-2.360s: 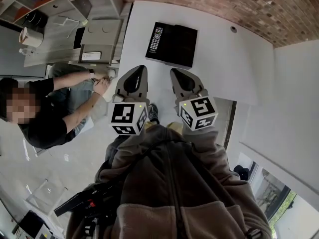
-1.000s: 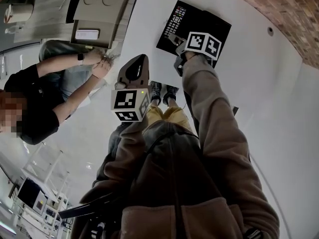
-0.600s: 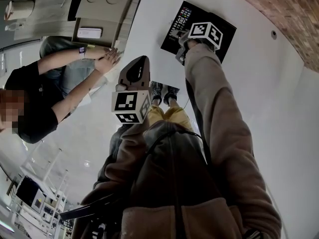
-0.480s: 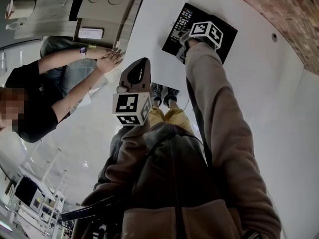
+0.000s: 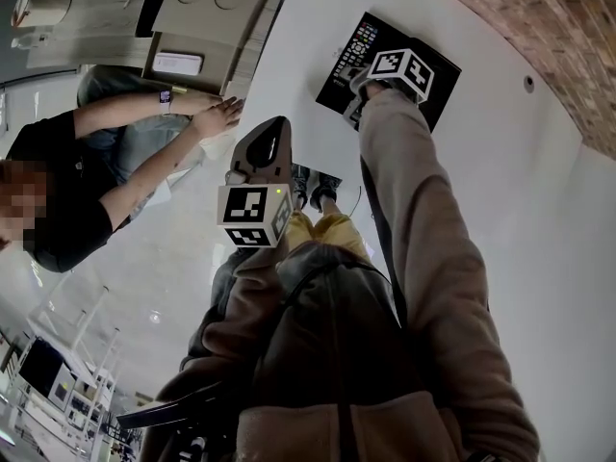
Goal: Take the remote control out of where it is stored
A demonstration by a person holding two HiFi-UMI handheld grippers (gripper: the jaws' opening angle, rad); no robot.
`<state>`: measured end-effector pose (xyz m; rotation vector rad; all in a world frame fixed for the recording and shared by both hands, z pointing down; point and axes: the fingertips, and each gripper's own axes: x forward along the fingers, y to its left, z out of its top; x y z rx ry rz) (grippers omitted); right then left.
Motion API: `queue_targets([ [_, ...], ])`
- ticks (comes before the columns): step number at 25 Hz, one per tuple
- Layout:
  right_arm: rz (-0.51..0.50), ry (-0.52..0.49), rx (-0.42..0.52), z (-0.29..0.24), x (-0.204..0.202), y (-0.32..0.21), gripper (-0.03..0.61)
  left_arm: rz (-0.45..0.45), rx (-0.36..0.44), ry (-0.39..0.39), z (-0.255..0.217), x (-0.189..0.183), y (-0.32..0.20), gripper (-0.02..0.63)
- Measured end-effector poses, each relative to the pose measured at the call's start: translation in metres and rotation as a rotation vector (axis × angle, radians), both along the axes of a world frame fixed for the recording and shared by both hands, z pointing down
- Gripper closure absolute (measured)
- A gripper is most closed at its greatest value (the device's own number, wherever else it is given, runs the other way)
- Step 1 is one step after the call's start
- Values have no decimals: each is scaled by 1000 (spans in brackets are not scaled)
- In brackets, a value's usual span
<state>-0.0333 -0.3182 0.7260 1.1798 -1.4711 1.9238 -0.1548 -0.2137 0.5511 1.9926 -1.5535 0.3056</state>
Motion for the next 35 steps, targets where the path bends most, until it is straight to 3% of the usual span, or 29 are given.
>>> queue_targets([
  [10,-76,51,49,19,-8,-4,422,-26,-16,-4,9,-12,14,609],
  [14,-126,37,173,15,-17,-9,423,-37,-32,-5,14,-17,21,607],
  [20,-73,-33,247,1,-16,-14,448,-41,-36,-2,18,-19,26,609],
  [27,19,-111,197,-13,-11,-11,463,-34,-33,7,16,-18,26,609],
  [35,19,-142,261,-36,0,3,472,-18,-12,4,8,-8,23,609],
])
